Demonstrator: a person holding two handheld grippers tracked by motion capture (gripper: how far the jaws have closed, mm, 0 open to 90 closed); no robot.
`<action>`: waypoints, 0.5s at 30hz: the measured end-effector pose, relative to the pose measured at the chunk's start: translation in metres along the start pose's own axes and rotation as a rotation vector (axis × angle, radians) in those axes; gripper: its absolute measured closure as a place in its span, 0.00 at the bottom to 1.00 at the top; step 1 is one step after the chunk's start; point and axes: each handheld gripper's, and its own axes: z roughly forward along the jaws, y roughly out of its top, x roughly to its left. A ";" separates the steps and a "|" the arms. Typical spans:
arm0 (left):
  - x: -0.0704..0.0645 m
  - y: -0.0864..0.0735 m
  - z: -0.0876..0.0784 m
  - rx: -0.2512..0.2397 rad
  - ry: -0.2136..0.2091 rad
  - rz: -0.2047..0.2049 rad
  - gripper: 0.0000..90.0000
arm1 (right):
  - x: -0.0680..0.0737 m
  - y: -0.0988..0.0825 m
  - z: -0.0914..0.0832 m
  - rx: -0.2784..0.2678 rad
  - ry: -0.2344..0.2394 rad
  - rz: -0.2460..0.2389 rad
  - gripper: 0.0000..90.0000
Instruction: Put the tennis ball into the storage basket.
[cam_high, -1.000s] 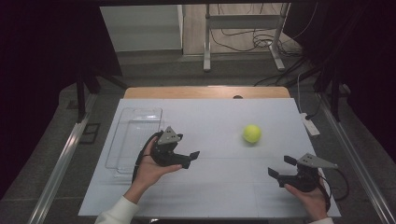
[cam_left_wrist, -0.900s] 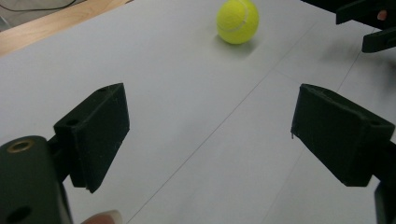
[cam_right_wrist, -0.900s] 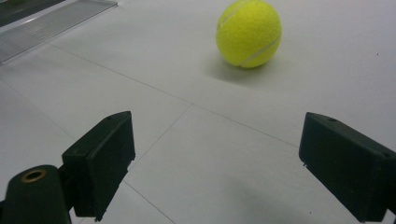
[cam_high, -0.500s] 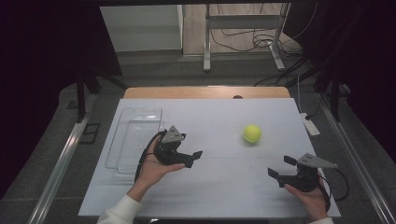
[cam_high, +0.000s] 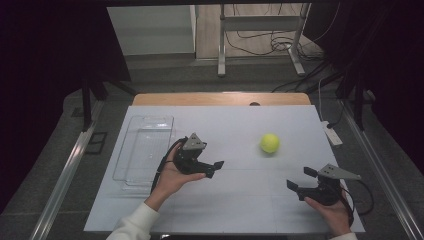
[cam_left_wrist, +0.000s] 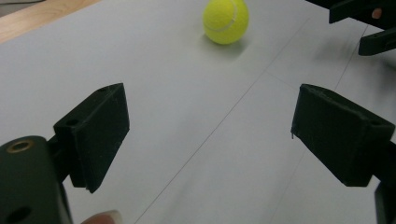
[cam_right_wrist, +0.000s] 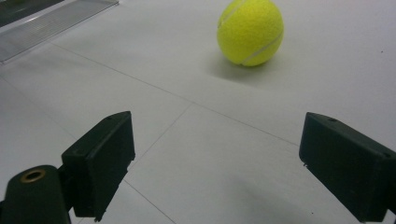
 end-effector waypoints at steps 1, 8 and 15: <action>-0.001 0.001 0.002 0.004 -0.003 0.002 0.13 | 0.000 0.000 0.000 0.000 -0.001 -0.001 0.12; -0.004 0.007 0.010 0.016 -0.010 0.015 0.13 | 0.000 0.000 -0.001 0.002 0.001 -0.004 0.12; -0.002 0.010 0.015 0.022 -0.019 0.012 0.13 | 0.000 -0.001 0.000 0.003 0.003 -0.004 0.12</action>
